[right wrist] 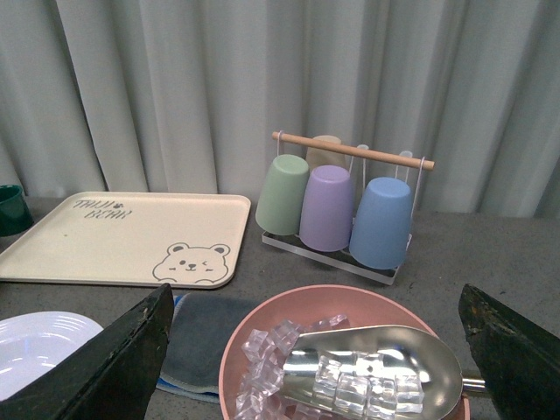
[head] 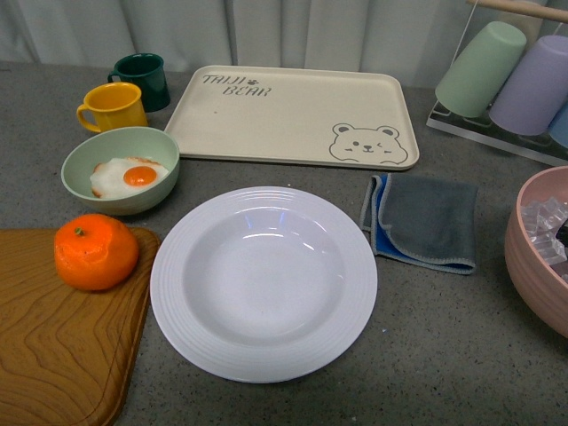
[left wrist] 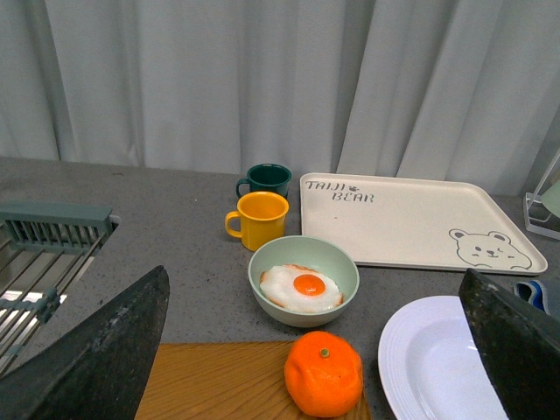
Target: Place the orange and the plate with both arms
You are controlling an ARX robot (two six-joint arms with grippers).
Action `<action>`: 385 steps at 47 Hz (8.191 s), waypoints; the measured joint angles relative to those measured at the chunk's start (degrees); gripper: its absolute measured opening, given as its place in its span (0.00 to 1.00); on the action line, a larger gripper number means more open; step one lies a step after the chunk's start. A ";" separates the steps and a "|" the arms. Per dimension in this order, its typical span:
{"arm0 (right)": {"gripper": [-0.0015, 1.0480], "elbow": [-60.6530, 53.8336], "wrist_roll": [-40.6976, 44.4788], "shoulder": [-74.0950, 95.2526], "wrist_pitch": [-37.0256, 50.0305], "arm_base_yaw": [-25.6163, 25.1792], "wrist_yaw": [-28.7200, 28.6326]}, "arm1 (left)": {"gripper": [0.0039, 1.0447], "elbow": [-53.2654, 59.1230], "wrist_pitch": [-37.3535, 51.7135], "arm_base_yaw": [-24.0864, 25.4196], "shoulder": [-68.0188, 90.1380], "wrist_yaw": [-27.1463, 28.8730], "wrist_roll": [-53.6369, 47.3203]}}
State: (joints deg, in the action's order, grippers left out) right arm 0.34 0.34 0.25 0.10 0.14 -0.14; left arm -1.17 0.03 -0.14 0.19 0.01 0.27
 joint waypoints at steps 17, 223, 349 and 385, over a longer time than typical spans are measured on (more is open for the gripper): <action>0.91 0.00 0.00 0.00 0.00 0.00 0.00 | 0.94 0.00 0.00 0.00 0.00 0.00 -0.02; 0.91 0.00 -0.02 -0.02 -0.02 0.00 0.09 | 0.63 -23.02 66.79 -27.47 104.02 25.77 5.68; 0.91 -0.02 -0.02 -0.04 -0.02 0.00 0.02 | 0.52 0.00 0.09 0.00 0.07 -0.02 0.15; 0.91 9.40 -11.56 47.45 18.95 17.86 5.38 | 0.94 0.00 0.07 0.00 0.02 0.00 0.00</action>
State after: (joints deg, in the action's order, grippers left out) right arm 9.74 -11.22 47.70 19.05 18.00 5.23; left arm -1.17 0.10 -0.14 0.21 0.01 0.27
